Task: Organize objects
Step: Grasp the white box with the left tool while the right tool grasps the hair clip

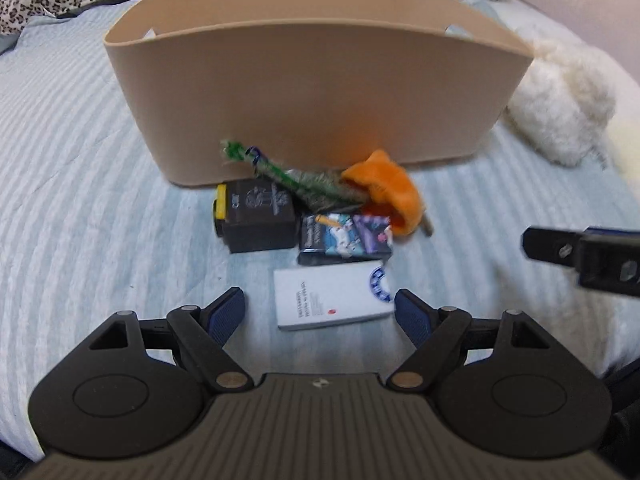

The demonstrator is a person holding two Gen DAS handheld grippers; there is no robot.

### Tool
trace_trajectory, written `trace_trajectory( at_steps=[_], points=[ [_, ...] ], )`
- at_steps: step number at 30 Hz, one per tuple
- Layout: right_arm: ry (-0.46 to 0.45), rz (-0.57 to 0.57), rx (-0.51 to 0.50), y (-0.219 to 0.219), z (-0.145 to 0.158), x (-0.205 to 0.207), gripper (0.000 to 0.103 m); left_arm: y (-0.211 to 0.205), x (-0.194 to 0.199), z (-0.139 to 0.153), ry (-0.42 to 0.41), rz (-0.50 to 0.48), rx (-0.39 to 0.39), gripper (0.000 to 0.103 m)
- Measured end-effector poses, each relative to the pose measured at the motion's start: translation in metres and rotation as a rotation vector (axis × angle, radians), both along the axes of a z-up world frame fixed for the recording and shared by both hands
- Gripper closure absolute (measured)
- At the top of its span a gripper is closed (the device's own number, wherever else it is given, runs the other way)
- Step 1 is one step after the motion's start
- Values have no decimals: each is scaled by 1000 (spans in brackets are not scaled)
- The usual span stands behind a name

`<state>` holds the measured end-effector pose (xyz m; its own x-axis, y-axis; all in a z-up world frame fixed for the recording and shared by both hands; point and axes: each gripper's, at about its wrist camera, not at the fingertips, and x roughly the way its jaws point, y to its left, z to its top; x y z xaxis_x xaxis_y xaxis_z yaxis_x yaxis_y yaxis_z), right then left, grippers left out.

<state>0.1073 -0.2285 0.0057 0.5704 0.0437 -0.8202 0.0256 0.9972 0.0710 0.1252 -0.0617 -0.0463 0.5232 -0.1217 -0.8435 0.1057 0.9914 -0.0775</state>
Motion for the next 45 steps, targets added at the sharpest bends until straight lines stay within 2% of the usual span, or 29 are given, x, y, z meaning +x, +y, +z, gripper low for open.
trace_trajectory(
  at_steps=[3,9,14,19,24,34,37,40,41,42,43,44,45],
  points=[
    [3,6,15,0,0,0,24,4,-1,-2,-21,12,37,20],
    [34,55,40,11,-6,7,24,29,4,-1,-15,44,43,20],
    [70,127,1,29,-17,18,25,45,15,-4,3,41,27,20],
    [62,181,-49,43,-23,31,29,51,25,-2,7,-4,60,21],
    [77,213,-65,50,-32,43,39,67,33,-4,14,-8,17,21],
    [37,228,-71,55,-30,46,40,73,36,-5,-1,-11,-2,21],
    [58,222,-49,56,-36,52,46,73,37,-6,-11,-14,-9,22],
    [33,241,-63,63,-38,54,56,76,40,-6,-14,-13,-1,27],
    [26,249,-61,66,-38,54,65,77,39,-5,-16,-13,6,32],
    [22,259,-54,68,-39,55,79,79,36,-4,-18,-15,12,34],
    [20,267,-48,70,-40,55,84,79,36,-3,-21,-19,19,39],
    [18,273,-45,71,-40,54,93,79,36,-3,-23,-22,26,42],
    [18,278,-45,72,-41,53,94,79,36,-2,-23,-26,26,42]
  ],
)
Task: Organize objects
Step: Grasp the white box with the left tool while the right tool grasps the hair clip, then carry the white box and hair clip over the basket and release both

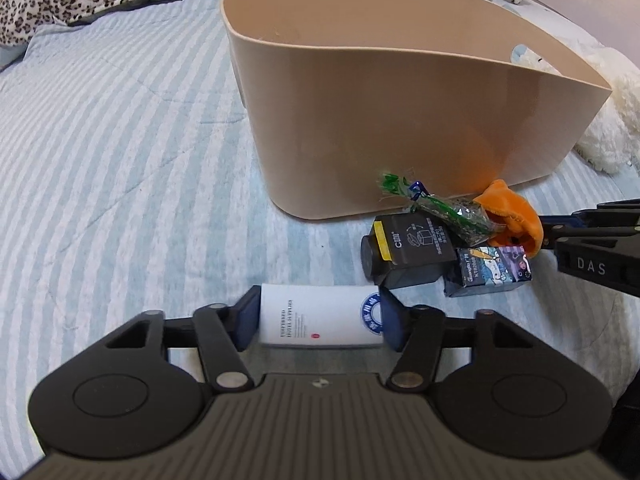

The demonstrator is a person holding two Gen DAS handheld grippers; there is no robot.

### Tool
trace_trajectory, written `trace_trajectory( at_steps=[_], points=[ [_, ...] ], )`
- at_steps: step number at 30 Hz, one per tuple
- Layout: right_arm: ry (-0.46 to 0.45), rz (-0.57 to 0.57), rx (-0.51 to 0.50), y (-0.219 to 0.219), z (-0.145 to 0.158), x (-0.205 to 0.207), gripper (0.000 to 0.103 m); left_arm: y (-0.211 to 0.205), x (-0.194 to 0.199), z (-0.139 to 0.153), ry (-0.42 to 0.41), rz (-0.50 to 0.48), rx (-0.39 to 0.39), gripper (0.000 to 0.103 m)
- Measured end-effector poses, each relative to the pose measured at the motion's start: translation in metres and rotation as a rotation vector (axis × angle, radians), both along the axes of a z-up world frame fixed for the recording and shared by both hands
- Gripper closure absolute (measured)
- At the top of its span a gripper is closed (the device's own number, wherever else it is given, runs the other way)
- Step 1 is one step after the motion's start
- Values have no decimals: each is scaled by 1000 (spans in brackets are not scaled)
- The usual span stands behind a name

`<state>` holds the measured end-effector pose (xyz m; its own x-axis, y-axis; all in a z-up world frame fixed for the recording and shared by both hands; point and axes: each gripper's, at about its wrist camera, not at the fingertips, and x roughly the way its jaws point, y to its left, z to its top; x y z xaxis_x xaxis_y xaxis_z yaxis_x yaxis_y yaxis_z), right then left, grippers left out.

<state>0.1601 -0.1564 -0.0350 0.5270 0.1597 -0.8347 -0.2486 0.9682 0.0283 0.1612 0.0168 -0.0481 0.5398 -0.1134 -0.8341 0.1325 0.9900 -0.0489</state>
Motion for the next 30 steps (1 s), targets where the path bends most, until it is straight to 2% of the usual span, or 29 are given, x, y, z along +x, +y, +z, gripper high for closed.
trace_trajectory(
  at_steps=[9,15,25,30],
  points=[
    [8,-28,19,-11,9,-14,94,1,-8,8,-8,-24,-12,43],
    [-25,-78,58,-28,32,-29,94,3,-26,22,-55,-32,-21,43],
    [-148,-114,151,-42,84,-48,94,-1,-40,70,-197,-18,-9,43],
    [-222,-125,190,-47,113,-46,94,2,-39,95,-233,-7,-18,43]
  ],
)
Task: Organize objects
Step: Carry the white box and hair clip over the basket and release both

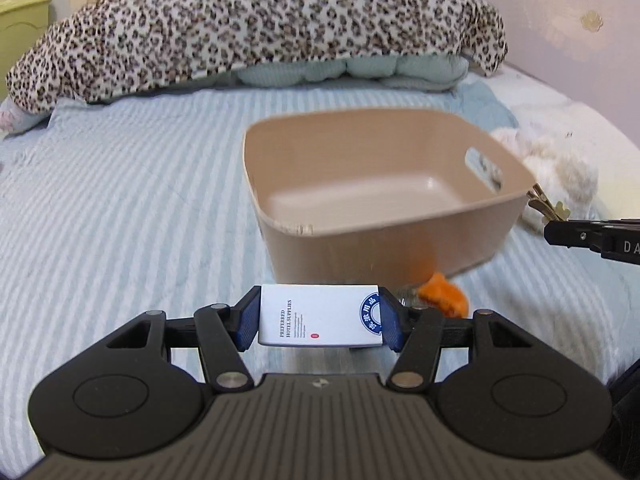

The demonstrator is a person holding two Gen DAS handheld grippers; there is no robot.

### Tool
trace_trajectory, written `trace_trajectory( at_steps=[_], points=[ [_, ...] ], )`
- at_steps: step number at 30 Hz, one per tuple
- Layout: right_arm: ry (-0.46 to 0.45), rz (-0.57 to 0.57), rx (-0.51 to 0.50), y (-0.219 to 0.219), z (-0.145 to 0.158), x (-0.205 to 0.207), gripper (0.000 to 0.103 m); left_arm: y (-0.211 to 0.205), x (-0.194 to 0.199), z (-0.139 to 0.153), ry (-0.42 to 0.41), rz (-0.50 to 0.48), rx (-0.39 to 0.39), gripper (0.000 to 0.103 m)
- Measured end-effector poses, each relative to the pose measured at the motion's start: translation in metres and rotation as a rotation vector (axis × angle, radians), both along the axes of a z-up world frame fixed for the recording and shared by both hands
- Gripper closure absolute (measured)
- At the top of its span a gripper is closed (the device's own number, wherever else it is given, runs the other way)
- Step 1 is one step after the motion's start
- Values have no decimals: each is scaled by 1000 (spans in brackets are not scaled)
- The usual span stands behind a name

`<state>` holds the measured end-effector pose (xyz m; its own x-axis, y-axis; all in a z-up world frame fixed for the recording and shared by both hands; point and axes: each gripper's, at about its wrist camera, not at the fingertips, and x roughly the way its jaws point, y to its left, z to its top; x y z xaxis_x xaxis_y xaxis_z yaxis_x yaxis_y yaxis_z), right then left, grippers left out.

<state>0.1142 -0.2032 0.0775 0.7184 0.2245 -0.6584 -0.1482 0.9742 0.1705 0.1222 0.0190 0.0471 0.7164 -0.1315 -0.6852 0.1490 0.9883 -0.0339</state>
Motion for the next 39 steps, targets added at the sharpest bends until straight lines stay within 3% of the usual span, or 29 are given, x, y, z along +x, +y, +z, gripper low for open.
trace_trajectory(
  at_steps=[10,15,24,32,34,39],
  points=[
    [-95,8,-16,6,31,29,94,-10,38,31,-96,-8,58,43],
    [-98,4,-26,10,33,52,94,-22,64,30,-108,-12,84,43],
    [-41,-10,-56,22,9,93,94,-38,116,-3,-52,42,94,43],
    [31,-12,-122,32,-25,115,94,-43,143,-44,56,76,121,42],
    [53,-17,-135,33,-34,118,94,-46,144,-47,49,77,156,42],
    [79,-11,-144,33,-47,120,93,-44,143,-44,57,77,144,42]
  ],
)
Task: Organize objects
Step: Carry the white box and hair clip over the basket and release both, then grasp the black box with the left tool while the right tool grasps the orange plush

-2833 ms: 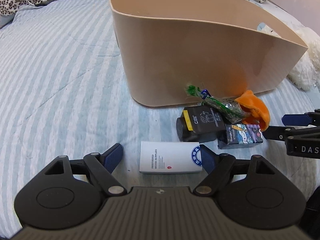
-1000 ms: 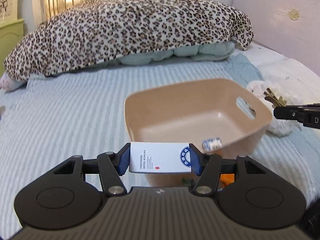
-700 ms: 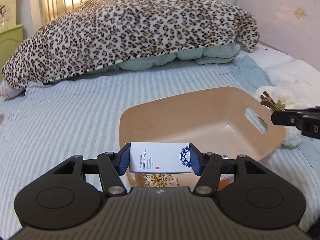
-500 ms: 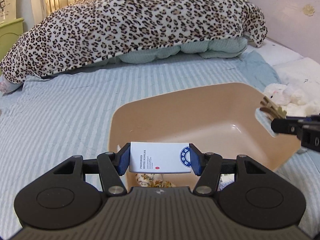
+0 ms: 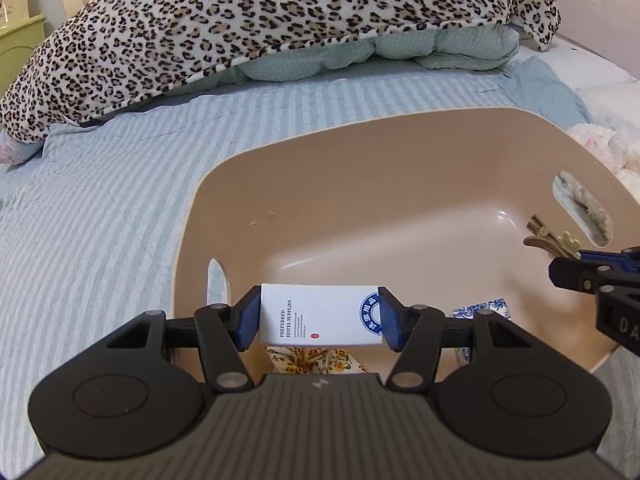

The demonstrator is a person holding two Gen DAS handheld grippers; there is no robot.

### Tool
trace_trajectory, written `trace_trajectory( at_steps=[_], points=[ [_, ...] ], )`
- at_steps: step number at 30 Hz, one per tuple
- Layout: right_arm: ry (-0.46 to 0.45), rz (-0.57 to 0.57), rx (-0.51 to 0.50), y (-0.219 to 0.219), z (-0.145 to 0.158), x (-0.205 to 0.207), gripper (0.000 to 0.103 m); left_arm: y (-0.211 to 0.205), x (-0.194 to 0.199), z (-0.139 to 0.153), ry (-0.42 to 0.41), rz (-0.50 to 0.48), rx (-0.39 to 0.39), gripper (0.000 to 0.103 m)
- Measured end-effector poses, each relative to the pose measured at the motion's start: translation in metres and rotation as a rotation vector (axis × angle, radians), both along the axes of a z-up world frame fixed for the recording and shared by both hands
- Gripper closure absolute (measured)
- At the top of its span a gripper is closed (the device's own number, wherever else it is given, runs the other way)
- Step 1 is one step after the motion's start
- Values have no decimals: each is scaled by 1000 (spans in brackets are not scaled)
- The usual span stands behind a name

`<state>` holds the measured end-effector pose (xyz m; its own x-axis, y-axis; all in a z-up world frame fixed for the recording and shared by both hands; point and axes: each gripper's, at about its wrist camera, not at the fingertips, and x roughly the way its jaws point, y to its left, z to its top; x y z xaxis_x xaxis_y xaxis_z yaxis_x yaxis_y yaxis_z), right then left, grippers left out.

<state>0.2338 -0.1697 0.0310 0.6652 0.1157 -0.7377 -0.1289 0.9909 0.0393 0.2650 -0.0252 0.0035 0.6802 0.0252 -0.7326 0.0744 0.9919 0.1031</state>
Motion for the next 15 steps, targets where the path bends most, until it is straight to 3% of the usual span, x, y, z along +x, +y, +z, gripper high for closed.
trace_trajectory(
  at_steps=[4,5,8,15],
  points=[
    [-19,-9,18,-4,5,-5,81,5,-5,8,-2,16,-30,38],
    [-27,-14,25,-5,8,-7,71,6,-6,11,0,20,-35,30],
    [-54,-29,61,-11,19,-16,48,10,-14,22,-13,39,-66,23],
    [-88,-35,86,-21,34,-44,35,19,-40,46,-53,49,-93,20]
  ],
)
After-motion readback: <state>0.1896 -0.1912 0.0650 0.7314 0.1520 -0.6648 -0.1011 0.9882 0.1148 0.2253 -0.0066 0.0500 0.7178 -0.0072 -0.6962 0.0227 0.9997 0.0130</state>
